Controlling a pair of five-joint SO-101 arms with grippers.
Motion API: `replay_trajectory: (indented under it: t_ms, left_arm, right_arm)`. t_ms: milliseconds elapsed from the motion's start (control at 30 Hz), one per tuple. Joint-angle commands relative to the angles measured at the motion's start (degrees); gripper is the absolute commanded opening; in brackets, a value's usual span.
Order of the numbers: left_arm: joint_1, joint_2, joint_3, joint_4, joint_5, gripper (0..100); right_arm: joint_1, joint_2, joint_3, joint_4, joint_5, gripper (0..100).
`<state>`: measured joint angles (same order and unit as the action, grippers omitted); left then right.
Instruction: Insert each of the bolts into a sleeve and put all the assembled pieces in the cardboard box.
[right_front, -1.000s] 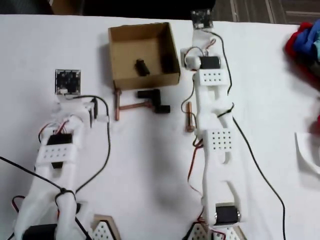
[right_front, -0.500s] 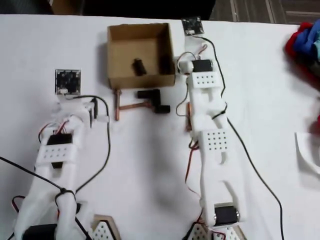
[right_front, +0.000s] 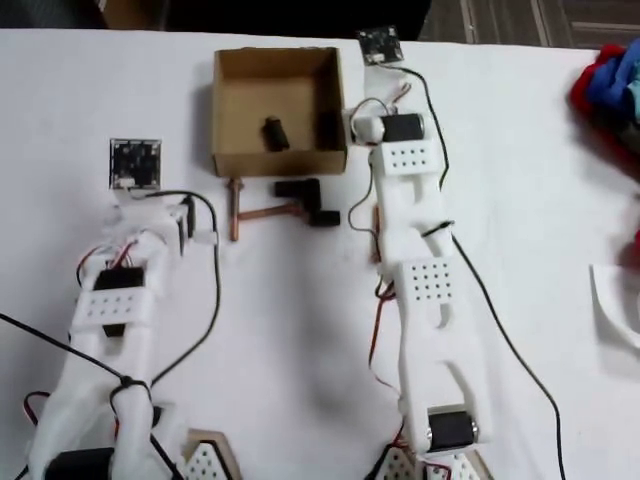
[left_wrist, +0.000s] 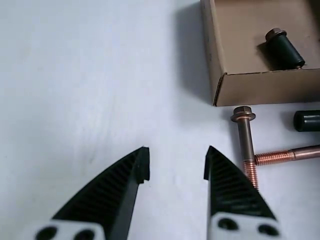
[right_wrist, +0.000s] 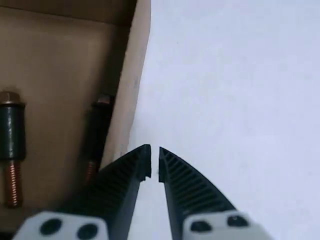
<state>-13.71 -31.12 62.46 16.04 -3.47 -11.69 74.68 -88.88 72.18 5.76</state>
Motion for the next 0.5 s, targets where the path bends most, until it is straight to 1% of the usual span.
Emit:
replay_trajectory:
  t_ms: [0, 267, 300, 467]
  left_arm:
    - [-0.18, -0.26, -0.13, -1.14, 0.09, 19]
    - [-0.26, -0.26, -0.13, -1.14, 0.44, 19]
    - [-0.44, -0.26, -0.22, -1.14, 0.44, 19]
    - [-0.88, -0.26, -0.22, -1.14, 0.53, 18]
  right_arm:
    - [0.04, -6.90, -5.63, 9.27, 0.35, 2.3]
    - [-0.40, -11.56, -6.42, 26.51, 0.44, 2.4]
    - [-0.92, -11.82, -6.42, 28.26, 1.32, 2.4]
    - [-4.09, -13.14, -2.20, 29.32, 13.71, 2.4]
